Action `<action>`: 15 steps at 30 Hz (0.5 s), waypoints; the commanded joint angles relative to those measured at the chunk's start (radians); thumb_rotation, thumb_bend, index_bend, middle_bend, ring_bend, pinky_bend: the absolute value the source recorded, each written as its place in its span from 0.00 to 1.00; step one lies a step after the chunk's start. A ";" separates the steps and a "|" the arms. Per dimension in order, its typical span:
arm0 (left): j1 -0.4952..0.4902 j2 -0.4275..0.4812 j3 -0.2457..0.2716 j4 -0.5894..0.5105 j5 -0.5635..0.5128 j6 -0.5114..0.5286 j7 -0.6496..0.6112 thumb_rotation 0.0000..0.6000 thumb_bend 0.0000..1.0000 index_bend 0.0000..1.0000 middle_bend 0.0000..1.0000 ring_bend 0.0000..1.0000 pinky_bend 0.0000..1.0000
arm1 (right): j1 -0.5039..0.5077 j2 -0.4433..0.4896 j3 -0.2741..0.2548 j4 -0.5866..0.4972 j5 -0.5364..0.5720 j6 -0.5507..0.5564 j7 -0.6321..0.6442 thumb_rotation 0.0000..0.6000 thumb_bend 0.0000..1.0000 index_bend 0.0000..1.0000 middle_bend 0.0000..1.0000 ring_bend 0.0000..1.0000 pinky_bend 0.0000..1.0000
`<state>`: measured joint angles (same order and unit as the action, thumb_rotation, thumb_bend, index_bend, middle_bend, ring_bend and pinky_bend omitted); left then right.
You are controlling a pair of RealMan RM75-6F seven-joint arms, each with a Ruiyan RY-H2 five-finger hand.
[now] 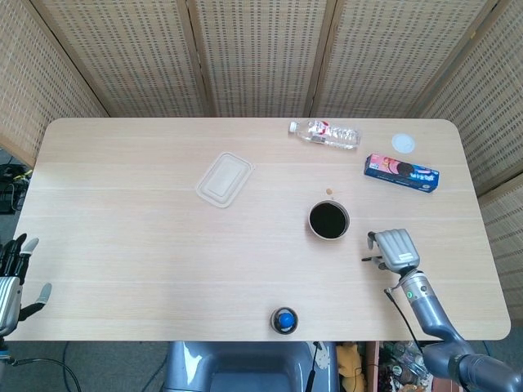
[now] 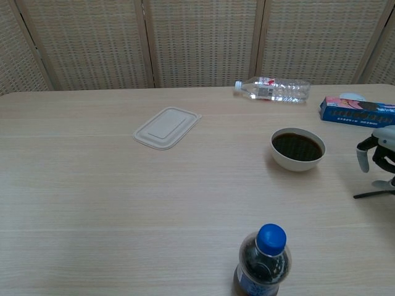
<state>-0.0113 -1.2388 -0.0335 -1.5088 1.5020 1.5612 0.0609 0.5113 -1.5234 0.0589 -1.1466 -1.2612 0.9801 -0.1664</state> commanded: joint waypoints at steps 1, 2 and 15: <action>0.000 0.000 0.000 0.001 0.000 0.000 0.000 1.00 0.37 0.02 0.00 0.00 0.00 | 0.005 -0.005 0.001 0.007 0.004 -0.015 -0.011 1.00 0.42 0.58 0.95 0.91 0.93; 0.001 0.000 0.000 0.001 0.000 0.000 0.000 1.00 0.37 0.02 0.00 0.00 0.00 | 0.006 -0.006 0.002 0.009 0.005 -0.020 -0.015 1.00 0.42 0.58 0.96 0.92 0.93; 0.005 -0.003 0.004 0.008 -0.002 0.000 -0.005 1.00 0.37 0.02 0.00 0.00 0.00 | 0.022 -0.033 0.005 0.038 0.025 -0.071 -0.079 1.00 0.43 0.59 0.97 0.93 0.95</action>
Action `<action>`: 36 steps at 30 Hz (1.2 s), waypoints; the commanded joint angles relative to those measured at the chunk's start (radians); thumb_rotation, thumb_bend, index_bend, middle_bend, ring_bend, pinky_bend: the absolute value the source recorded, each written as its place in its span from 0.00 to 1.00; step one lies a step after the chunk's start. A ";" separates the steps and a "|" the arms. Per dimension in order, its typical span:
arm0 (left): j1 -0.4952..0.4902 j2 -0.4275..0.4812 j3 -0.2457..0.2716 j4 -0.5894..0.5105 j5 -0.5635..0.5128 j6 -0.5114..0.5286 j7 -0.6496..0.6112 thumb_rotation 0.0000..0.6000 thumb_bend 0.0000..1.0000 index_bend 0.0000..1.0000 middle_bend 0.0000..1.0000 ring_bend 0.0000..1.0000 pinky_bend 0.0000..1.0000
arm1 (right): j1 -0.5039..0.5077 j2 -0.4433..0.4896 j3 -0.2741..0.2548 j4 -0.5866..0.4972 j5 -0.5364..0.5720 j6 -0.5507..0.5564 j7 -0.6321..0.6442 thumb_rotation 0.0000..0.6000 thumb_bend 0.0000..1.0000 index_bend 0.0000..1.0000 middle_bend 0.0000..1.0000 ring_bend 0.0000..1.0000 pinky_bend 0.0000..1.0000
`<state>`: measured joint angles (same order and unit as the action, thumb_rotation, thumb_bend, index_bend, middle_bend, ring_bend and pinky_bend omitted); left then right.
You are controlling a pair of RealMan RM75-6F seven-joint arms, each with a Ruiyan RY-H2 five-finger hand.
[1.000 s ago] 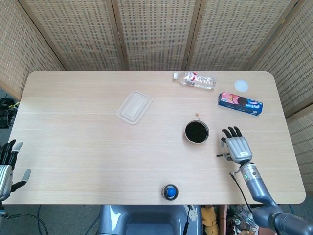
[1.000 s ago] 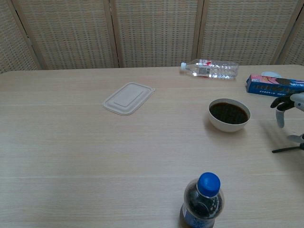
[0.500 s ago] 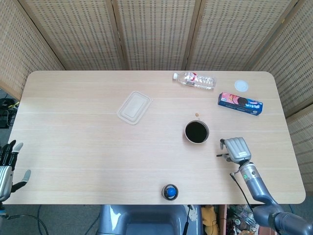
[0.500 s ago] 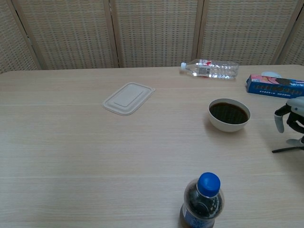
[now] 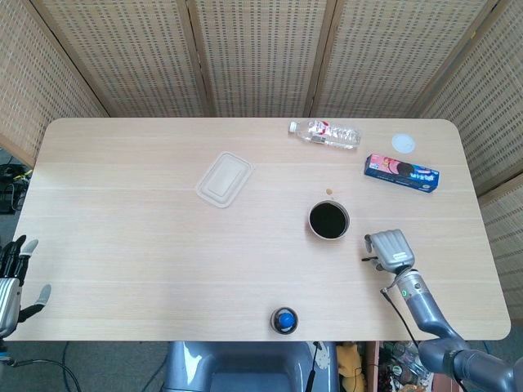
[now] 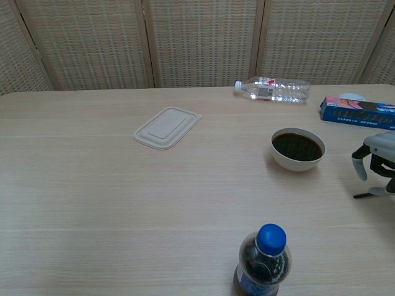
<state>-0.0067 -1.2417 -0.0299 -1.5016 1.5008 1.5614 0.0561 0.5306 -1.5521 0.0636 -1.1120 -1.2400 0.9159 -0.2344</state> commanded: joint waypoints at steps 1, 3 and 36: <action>0.001 0.000 0.000 0.001 -0.001 0.000 -0.001 1.00 0.37 0.02 0.00 0.00 0.00 | 0.002 -0.006 0.000 0.004 0.005 -0.008 -0.015 1.00 0.43 0.59 0.97 0.93 0.95; 0.001 0.000 0.001 0.003 -0.002 -0.001 -0.002 1.00 0.37 0.02 0.00 0.00 0.00 | 0.003 -0.010 -0.001 0.007 0.007 -0.011 -0.025 1.00 0.43 0.59 0.97 0.93 0.95; 0.006 -0.008 0.003 0.019 -0.001 -0.003 -0.019 1.00 0.37 0.02 0.00 0.00 0.00 | 0.023 0.002 0.006 -0.014 0.025 -0.065 -0.077 1.00 0.49 0.54 0.96 0.93 0.95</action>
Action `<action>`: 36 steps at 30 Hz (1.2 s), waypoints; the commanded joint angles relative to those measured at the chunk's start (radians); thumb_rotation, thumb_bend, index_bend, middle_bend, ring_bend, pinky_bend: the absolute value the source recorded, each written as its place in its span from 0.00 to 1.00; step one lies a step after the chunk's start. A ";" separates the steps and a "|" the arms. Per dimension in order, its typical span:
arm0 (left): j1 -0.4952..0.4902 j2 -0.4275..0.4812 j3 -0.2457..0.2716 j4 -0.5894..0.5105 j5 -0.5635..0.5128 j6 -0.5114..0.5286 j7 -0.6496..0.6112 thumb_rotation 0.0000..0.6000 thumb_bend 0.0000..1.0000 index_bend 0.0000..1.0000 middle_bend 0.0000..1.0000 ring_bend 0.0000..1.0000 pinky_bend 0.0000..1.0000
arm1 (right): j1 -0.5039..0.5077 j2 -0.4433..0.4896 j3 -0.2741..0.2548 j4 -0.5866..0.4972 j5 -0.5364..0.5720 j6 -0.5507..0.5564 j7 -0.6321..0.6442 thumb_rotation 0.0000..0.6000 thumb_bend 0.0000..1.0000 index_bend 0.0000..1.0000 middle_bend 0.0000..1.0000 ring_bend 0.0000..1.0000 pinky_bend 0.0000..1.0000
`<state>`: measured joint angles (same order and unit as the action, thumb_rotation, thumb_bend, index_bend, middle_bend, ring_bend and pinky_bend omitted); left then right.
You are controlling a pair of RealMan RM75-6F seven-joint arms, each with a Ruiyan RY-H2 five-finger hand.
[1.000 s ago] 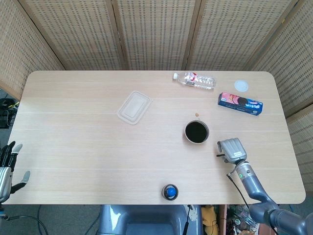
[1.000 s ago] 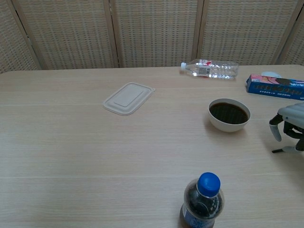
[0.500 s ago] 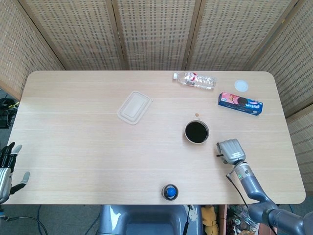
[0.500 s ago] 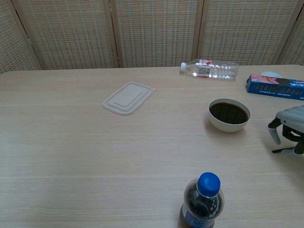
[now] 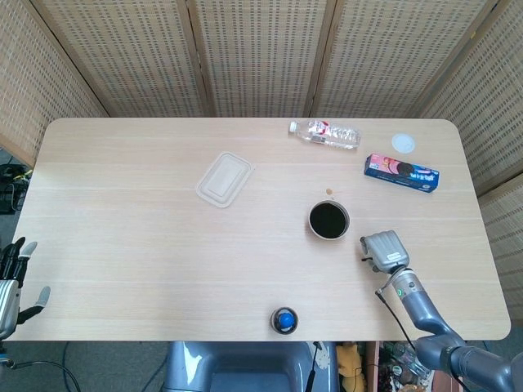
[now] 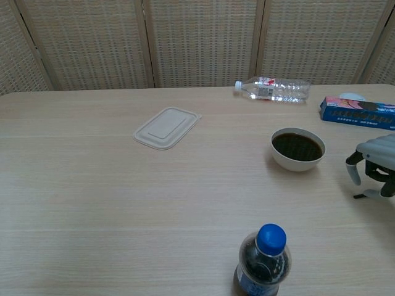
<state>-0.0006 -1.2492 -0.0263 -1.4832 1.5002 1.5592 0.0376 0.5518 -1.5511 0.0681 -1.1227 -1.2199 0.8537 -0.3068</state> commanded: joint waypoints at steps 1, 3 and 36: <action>0.000 0.000 0.000 0.002 -0.002 -0.001 -0.001 1.00 0.37 0.02 0.00 0.00 0.00 | 0.002 0.000 0.001 -0.003 0.008 -0.006 -0.009 1.00 0.49 0.54 0.96 0.93 0.95; 0.000 0.000 0.000 0.004 -0.002 -0.002 -0.002 1.00 0.37 0.02 0.00 0.00 0.00 | 0.005 -0.004 0.000 0.000 0.011 -0.011 -0.013 1.00 0.49 0.53 0.96 0.93 0.95; 0.004 -0.003 0.002 0.006 -0.002 -0.001 0.000 1.00 0.37 0.02 0.00 0.00 0.00 | 0.009 -0.046 -0.015 0.072 0.015 -0.042 -0.016 1.00 0.50 0.53 0.96 0.93 0.95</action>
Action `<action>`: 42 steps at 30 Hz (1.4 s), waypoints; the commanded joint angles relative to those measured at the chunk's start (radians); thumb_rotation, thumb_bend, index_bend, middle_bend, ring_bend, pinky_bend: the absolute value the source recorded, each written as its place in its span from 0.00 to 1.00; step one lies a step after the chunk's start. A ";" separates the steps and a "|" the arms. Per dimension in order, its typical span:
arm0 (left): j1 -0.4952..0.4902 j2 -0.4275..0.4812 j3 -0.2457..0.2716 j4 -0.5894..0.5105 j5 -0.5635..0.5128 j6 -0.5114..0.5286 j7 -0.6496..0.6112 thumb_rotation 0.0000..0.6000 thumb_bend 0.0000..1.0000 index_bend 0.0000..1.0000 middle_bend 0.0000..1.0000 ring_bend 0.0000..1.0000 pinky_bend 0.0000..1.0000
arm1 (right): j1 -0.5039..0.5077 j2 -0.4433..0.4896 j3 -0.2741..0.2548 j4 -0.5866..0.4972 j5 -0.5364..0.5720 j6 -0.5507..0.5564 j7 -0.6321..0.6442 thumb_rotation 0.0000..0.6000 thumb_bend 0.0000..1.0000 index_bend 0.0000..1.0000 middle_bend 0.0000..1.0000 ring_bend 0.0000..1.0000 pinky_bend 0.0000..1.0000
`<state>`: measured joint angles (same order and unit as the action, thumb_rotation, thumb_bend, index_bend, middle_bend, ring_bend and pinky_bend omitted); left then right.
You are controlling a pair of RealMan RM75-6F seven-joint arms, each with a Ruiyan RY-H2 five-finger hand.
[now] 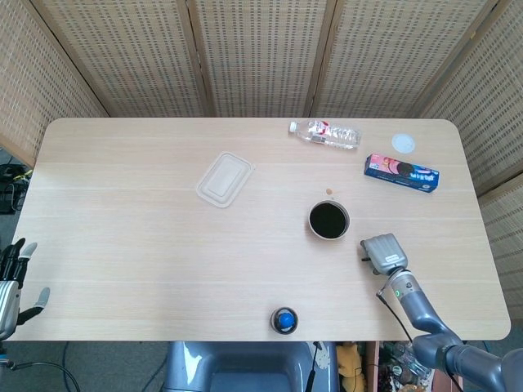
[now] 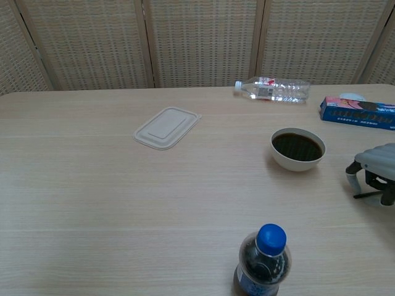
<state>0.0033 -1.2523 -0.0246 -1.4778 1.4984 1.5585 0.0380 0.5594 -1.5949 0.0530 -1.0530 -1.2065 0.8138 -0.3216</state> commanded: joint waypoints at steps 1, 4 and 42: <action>0.000 -0.001 0.000 0.001 -0.001 -0.001 -0.001 1.00 0.37 0.02 0.00 0.00 0.00 | 0.002 -0.003 0.001 0.005 0.002 -0.004 -0.002 1.00 0.50 0.53 0.96 0.93 0.95; 0.000 -0.001 0.000 0.003 -0.002 -0.003 -0.002 1.00 0.37 0.02 0.00 0.00 0.00 | 0.002 -0.007 0.001 0.011 0.006 -0.009 -0.005 1.00 0.51 0.53 0.96 0.93 0.95; 0.003 -0.010 -0.001 0.023 0.000 -0.001 -0.026 1.00 0.37 0.02 0.00 0.00 0.00 | -0.015 0.083 0.039 -0.117 0.014 -0.006 0.115 1.00 0.73 0.65 0.98 0.96 0.97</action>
<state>0.0059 -1.2623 -0.0257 -1.4548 1.4980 1.5576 0.0120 0.5427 -1.5452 0.0771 -1.1273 -1.1900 0.8075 -0.2395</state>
